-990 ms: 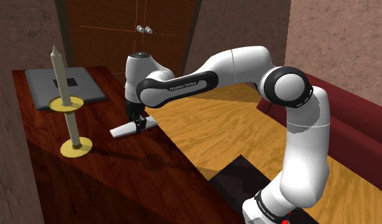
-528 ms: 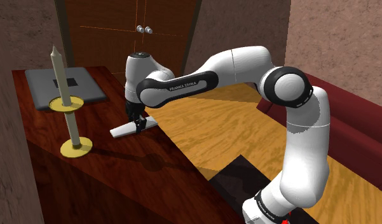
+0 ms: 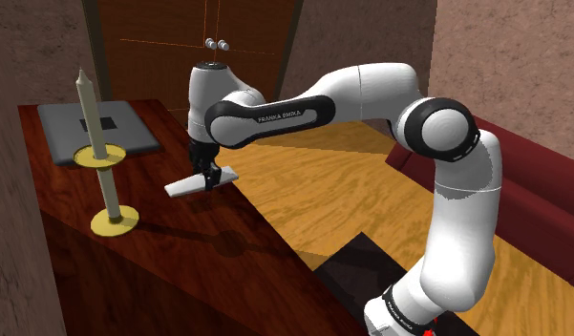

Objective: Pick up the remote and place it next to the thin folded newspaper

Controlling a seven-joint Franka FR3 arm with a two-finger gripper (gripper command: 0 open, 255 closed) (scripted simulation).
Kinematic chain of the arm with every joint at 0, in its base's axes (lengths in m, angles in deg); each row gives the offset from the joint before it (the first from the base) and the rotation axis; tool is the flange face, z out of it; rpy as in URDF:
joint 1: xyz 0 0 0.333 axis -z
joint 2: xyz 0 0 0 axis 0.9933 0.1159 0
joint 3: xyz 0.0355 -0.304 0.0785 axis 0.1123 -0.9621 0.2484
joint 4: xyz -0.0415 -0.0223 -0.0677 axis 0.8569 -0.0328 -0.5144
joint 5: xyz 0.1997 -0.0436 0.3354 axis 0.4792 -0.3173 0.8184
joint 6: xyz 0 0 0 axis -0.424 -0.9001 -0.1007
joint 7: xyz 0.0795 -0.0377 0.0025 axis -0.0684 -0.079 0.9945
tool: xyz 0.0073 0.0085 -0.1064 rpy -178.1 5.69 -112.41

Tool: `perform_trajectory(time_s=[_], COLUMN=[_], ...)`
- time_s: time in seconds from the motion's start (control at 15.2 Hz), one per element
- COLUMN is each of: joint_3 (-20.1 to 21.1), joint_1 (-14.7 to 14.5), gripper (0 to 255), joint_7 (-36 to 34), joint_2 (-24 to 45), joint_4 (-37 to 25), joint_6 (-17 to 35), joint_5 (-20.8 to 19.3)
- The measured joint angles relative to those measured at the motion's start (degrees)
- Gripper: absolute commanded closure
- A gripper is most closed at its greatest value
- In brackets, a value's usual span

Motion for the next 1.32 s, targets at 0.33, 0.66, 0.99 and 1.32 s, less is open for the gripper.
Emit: perform_trajectory(time_s=[0.33, 0.66, 0.99, 1.32], joint_3=[0.58, 1.07, 2.49, 5.16], joint_1=[0.15, 0.32, 0.72, 0.03], gripper=[255, 255, 255, 255], joint_7=[0.65, 1.38, 0.01, -3.75], joint_2=[-1.32, -2.57, -6.58, -12.67], joint_4=[-2.00, -4.21, -0.02, 7.72], joint_6=[-3.09, -6.31, -5.82, -3.51], joint_5=[0.97, 1.88, 3.63, 6.49])
